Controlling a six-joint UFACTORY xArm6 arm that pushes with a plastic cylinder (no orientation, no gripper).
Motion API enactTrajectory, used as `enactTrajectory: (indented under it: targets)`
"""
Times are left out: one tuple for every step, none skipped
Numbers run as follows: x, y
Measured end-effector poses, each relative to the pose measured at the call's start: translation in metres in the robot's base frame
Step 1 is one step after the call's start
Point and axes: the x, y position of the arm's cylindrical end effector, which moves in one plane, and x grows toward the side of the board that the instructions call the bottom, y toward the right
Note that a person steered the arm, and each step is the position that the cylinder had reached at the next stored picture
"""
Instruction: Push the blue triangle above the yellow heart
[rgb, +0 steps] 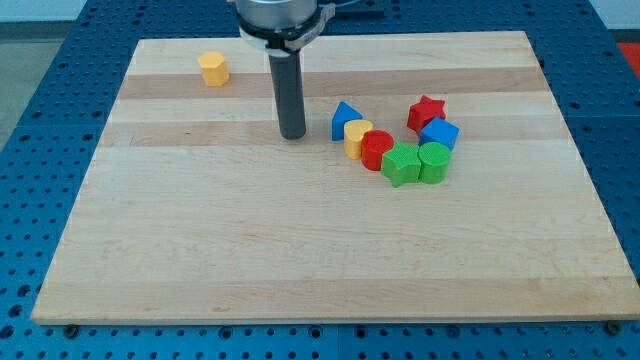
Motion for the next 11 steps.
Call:
enactTrajectory:
  targets:
    - [-0.007,0.014]
    - [-0.009,0.028]
    - [-0.01,0.038]
    - [-0.01,0.045]
    - [-0.01,0.051]
    - [-0.01,0.055]
    - [-0.01,0.058]
    - [-0.01,0.058]
    - [-0.01,0.042]
    - [-0.018,0.009]
    - [-0.003,-0.011]
